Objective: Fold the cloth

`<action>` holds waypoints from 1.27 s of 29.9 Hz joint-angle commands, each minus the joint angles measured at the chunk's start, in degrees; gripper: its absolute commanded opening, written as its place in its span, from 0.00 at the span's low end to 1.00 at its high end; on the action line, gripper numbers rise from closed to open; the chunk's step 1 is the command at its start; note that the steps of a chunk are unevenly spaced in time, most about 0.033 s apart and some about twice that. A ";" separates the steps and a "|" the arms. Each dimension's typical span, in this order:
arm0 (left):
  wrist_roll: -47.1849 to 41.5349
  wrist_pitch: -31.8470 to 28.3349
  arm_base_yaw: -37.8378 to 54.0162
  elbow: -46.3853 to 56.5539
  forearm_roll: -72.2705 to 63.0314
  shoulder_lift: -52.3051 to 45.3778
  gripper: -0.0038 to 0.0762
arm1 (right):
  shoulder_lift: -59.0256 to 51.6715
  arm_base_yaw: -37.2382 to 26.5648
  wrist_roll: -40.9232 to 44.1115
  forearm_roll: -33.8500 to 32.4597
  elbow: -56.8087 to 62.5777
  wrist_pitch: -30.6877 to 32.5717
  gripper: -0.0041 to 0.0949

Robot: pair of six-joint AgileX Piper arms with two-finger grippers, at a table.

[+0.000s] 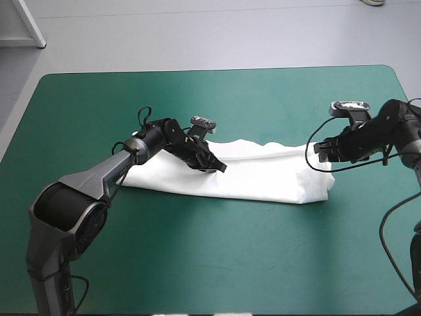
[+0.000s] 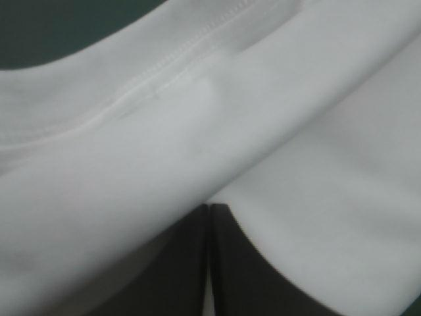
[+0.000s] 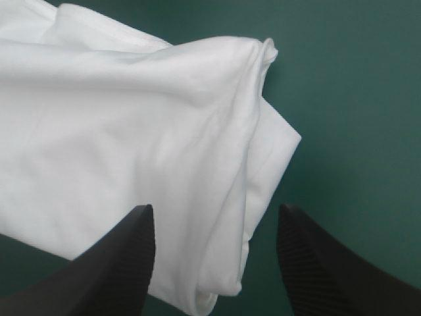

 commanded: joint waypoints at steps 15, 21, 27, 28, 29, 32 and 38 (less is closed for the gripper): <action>0.64 0.43 -0.36 -0.49 -0.75 -1.08 0.07 | 9.11 -0.33 -2.67 1.69 -1.17 -4.61 0.62; 0.64 0.43 -0.36 -0.49 -0.75 -1.08 0.07 | 12.57 -0.33 -3.80 4.27 -1.17 -3.55 0.61; 0.64 0.19 -0.26 -0.49 -0.75 -1.08 0.07 | 13.93 -0.14 -8.93 10.63 2.76 -0.63 0.41; 0.64 0.19 -0.26 -0.49 -0.75 -1.08 0.07 | 13.93 -0.14 -9.22 10.60 3.72 -0.63 0.35; 0.64 -0.06 -0.26 -0.49 -0.75 -1.08 0.07 | 13.93 -0.14 -9.83 10.60 5.04 -0.63 0.28; 0.64 -0.29 -0.16 -0.49 -0.75 -1.08 0.07 | 13.93 -0.14 -11.06 10.60 6.96 -1.91 0.04; 0.64 -0.54 -0.16 -0.49 -0.64 -1.08 0.07 | 12.69 -0.14 -14.52 16.26 5.24 -3.27 0.03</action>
